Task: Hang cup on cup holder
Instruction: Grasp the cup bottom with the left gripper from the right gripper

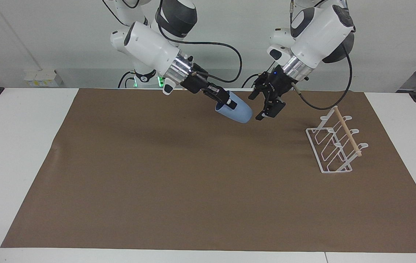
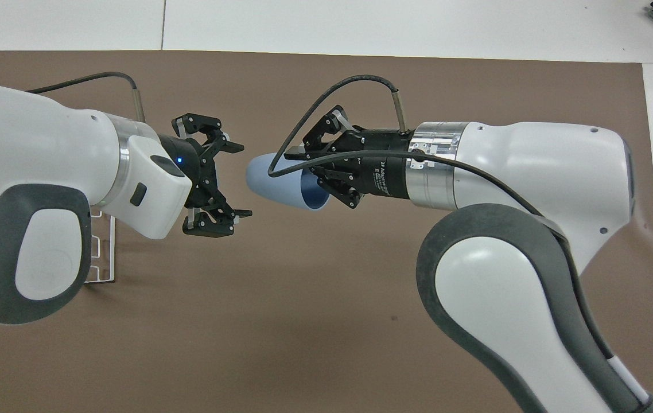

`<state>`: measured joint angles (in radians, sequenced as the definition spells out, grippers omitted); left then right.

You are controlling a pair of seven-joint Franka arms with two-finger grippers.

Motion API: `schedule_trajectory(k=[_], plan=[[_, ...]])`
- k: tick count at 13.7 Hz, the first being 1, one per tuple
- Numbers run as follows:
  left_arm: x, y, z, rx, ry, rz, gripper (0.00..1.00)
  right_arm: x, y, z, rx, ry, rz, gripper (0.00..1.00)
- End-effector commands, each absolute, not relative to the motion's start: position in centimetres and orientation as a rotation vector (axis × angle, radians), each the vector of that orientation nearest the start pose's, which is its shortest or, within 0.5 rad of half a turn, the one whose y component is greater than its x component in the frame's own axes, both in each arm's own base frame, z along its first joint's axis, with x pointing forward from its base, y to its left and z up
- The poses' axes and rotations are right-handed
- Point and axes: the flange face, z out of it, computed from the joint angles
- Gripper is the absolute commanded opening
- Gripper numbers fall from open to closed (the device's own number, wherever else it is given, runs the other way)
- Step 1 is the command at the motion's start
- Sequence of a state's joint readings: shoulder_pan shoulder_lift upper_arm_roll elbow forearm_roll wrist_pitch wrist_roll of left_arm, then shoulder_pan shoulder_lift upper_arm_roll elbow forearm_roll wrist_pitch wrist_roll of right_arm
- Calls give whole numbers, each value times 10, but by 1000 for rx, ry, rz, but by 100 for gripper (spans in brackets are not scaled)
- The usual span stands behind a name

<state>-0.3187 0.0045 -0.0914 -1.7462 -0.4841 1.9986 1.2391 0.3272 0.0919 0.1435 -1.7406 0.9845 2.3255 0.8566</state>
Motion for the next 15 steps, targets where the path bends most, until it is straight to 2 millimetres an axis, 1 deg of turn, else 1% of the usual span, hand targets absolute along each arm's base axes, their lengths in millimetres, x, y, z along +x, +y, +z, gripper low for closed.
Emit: schedule_trajectory(k=[1,3,4,5,6,9,10,11,12,13,15], plan=[[530,-271,578,-2479,2317,-771,100,560,296,578,-1917,977,236,0],[526,-278,578,-2488,2334,-785,100,560,297,577,-1916,980,238,0],[522,-286,576,-2479,2352,-778,100,560,297,577,-1917,978,237,0],[516,-299,574,-2460,2363,-797,100,560,297,577,-1917,978,237,0],[514,-306,575,-2450,2354,-824,100,560,297,577,-1916,980,238,0],[512,-310,572,-2437,2365,-822,100,561,296,577,-1916,981,237,0],[511,-313,572,-2421,2379,-821,88,561,296,577,-1916,981,237,0],[508,-316,574,-2407,2391,-823,61,561,296,577,-1916,981,237,0],[508,-316,572,-2404,2394,-813,3,561,296,577,-1916,981,237,0],[507,-317,572,-2407,2397,-805,0,561,296,577,-1914,982,238,0],[507,-316,571,-2407,2404,-791,0,561,295,577,-1915,983,237,0]])
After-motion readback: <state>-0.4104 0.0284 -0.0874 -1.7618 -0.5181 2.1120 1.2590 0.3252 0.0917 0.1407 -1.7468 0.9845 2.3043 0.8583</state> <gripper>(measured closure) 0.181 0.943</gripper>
